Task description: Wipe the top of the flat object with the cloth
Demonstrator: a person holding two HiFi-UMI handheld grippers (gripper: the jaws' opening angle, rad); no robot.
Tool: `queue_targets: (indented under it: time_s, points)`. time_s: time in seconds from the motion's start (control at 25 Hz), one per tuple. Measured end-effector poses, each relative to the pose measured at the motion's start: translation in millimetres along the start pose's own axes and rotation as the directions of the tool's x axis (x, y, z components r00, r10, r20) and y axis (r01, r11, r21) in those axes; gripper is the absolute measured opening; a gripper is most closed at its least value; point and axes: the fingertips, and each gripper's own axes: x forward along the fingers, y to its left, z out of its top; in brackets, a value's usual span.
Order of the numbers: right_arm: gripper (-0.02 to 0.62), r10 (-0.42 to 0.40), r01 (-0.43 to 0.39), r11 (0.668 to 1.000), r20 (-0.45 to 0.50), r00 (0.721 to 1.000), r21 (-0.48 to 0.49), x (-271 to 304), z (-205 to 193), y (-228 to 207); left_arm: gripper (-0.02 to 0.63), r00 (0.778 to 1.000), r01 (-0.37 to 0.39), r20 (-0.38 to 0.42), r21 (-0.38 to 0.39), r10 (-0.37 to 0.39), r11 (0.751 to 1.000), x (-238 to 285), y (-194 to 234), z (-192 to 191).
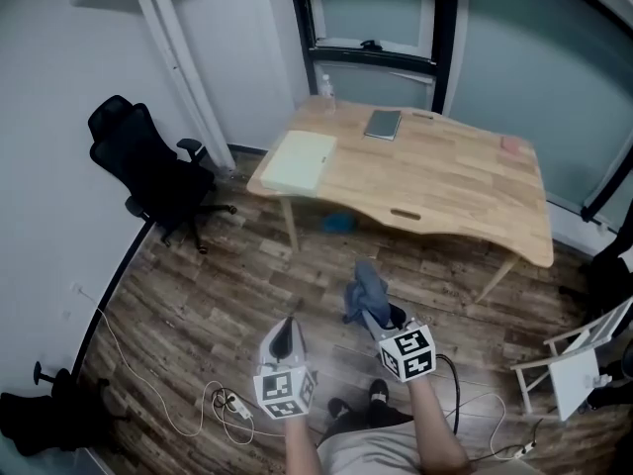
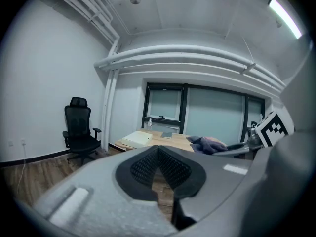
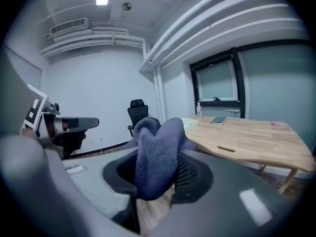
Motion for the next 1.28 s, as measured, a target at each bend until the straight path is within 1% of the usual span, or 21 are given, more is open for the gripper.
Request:
queue_targets:
  time_s: [0.12,0.24,0.32,0.4,0.52,0.64,0.8,0.88,0.96,1.08,1.28]
  points:
    - [0.143,-0.019,0.019,0.999,0.001,1.000,0.029,-2.7,-4.8,1.3,0.009,1.000,0.019,0.007,-0.025,-0.018,1.000,-5.1,14.5,0.2]
    - [0.144,-0.039,0.037,0.997,0.020,0.999,0.073,1.0,-8.5,3.5,0.009,1.000,0.024,0.018,-0.040,-0.024,0.999,-8.7,33.0,-7.7]
    - [0.143,-0.045,0.042,0.994,0.022,0.999,0.101,3.0,-10.2,2.9,0.009,0.999,0.031,0.026,-0.061,-0.029,0.998,-12.6,40.1,-14.2]
    - [0.143,-0.051,0.047,0.991,0.027,0.998,0.123,7.1,-9.1,1.9,0.009,0.999,0.033,0.030,-0.067,-0.031,0.997,-15.3,46.8,-17.7]
    - [0.143,-0.048,0.045,0.990,0.023,0.999,0.132,21.1,-7.4,5.0,0.008,0.999,0.032,0.032,-0.070,-0.030,0.997,-15.0,61.1,-20.1]
    - [0.143,-0.028,0.026,0.991,0.016,0.999,0.129,42.0,-2.7,12.6,0.009,0.999,0.029,0.027,-0.074,-0.027,0.997,-8.9,78.0,-20.8]
    - [0.143,0.006,-0.005,0.997,-0.011,1.000,0.083,86.6,7.8,14.8,0.009,0.997,0.043,-0.058,-0.015,-0.044,0.999,25.5,96.4,-26.7]
    - [0.143,0.028,-0.026,0.998,-0.024,0.999,0.066,110.3,14.5,15.1,0.009,0.996,0.062,-0.054,-0.029,-0.064,0.998,42.9,104.8,-21.9]
    - [0.143,0.043,-0.041,0.996,-0.022,0.999,0.075,132.9,25.4,11.5,0.009,0.997,0.065,-0.039,-0.050,-0.067,0.997,61.2,116.0,-12.2]
    - [0.143,0.064,-0.062,0.993,-0.013,0.998,0.099,167.3,48.9,2.1,0.009,0.998,0.040,-0.044,-0.033,-0.042,0.999,90.0,135.8,6.0]
    - [0.143,0.093,-0.094,0.991,0.014,0.996,0.097,218.8,94.6,-18.2,0.009,0.999,0.015,-0.038,0.007,-0.014,1.000,136.0,163.4,40.8]
